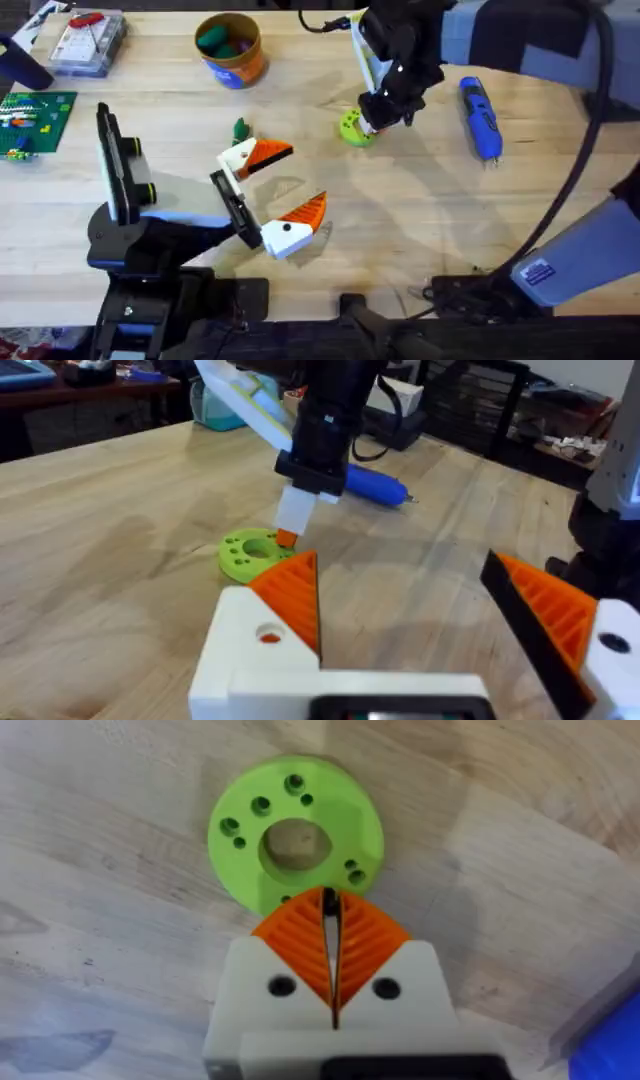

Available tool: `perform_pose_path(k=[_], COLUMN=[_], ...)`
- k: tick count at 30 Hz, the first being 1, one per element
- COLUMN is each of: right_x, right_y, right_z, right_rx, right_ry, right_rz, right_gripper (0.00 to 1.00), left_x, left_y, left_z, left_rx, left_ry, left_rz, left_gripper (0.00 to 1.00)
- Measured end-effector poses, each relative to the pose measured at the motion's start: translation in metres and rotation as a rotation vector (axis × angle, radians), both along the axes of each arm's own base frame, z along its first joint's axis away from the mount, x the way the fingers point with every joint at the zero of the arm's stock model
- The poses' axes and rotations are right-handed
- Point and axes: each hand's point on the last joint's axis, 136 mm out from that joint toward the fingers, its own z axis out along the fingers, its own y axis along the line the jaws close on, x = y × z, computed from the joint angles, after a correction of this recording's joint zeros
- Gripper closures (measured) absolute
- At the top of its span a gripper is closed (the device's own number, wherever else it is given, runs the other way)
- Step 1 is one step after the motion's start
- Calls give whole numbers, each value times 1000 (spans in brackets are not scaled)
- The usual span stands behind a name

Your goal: Pick up the gripper from the table and insert it into the empty holder that is missing its gripper. Then pick up a screw, insert it into the mounting hole, and use the screwdriver to tighten it. Finally, clean up the table by picking up the vegetable and placing it into the bucket.

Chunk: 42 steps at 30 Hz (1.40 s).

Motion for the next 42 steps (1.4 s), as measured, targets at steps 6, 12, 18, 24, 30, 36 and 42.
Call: perform_pose_path(k=[6, 12, 18, 24, 30, 36, 42], right_x=[0, 0, -2, -4, -6, -14, -35], right_y=[0, 0, -1, -2, -3, -4, 0], right_z=[0, 0, 0, 3, 38, 88, 136], right_rx=[0, -1, -4, -4, 32, 88, 143], right_ry=[0, 1, 8, 8, -60, -167, -258], right_rz=[0, 0, 0, 0, 0, 7, 48], right_gripper=[998, 998, 998, 998, 998, 998, 998], left_x=[0, 0, 0, 0, 0, 0, 0], left_y=[0, 0, 0, 0, 0, 0, 0], left_z=[0, 0, 0, 0, 0, 0, 0], left_rx=[0, 0, 0, 0, 0, 0, 0], left_ry=[0, 0, 0, 0, 0, 0, 0], left_rz=[0, 0, 0, 0, 0, 0, 0], left_gripper=[14, 15, 13, 13, 13, 14, 14])
